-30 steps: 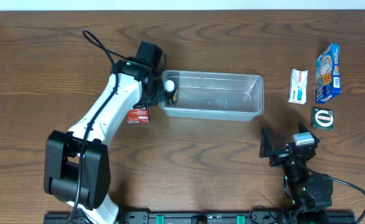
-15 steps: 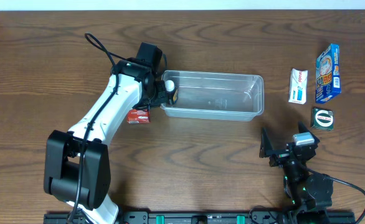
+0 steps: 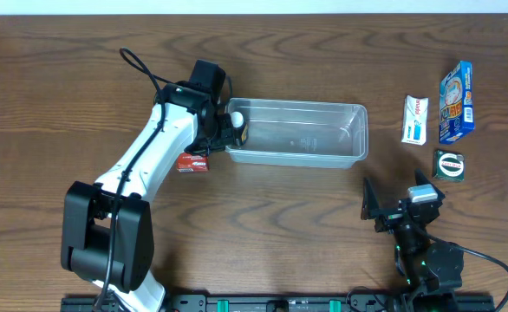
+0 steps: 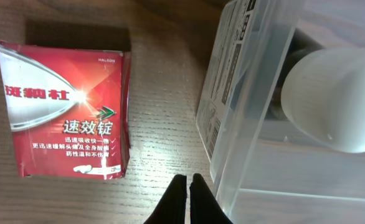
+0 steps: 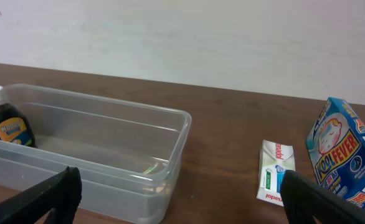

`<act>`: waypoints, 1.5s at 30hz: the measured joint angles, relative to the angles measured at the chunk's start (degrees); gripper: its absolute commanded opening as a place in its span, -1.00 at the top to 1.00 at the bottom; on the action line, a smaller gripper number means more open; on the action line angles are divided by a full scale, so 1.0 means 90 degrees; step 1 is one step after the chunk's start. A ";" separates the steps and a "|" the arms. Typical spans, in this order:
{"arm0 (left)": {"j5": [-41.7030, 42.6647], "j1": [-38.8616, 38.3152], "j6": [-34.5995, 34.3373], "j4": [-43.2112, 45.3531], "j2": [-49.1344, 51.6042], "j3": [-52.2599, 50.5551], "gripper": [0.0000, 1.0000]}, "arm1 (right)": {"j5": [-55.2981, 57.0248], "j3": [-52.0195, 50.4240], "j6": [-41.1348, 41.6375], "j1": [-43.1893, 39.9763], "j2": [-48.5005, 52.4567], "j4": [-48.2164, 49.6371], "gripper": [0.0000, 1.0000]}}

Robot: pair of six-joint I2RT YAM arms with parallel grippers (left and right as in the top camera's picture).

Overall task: Pack container
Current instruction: 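Withdraw the left gripper and move it above the red medicine box, then lower the left gripper and grasp the red medicine box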

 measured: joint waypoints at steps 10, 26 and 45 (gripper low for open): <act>0.0136 0.0002 0.0007 -0.0024 0.0000 0.0000 0.88 | 0.0000 0.0000 0.0000 0.0000 0.0000 0.0000 -0.99; -0.0568 0.0100 0.0083 0.0041 0.0000 0.0000 0.66 | 0.0000 0.0000 0.0000 0.0000 0.0000 0.0000 -0.99; -0.1591 0.0146 0.0512 0.0231 0.0000 0.0000 -0.96 | 0.0000 0.0000 0.0000 0.0000 0.0000 0.0000 -0.99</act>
